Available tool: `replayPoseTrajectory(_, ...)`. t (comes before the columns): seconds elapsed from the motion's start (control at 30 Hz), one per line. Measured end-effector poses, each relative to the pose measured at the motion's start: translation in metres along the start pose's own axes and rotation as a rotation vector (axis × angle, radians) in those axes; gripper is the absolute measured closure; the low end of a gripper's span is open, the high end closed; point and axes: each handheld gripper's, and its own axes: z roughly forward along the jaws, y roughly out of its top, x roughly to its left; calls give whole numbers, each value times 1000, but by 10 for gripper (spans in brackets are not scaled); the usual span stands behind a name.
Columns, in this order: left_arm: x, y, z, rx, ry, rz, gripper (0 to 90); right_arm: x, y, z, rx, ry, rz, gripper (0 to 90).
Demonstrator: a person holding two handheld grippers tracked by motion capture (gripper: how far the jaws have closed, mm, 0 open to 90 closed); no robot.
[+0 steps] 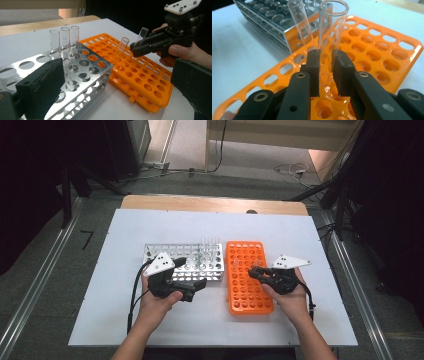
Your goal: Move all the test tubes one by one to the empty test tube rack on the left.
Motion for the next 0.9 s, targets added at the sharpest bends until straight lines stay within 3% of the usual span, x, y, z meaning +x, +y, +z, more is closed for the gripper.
replayPoseTrajectory(0.4, -3, 3, -2, -7, -7, 8, 0, 7, 19, -21, -42, 27, 4, 743)
replayPoseTrajectory(0.9, -11, 6, -1, -3, -25, 26, 0, 32, 32, -18, -27, 93, -38, 743)
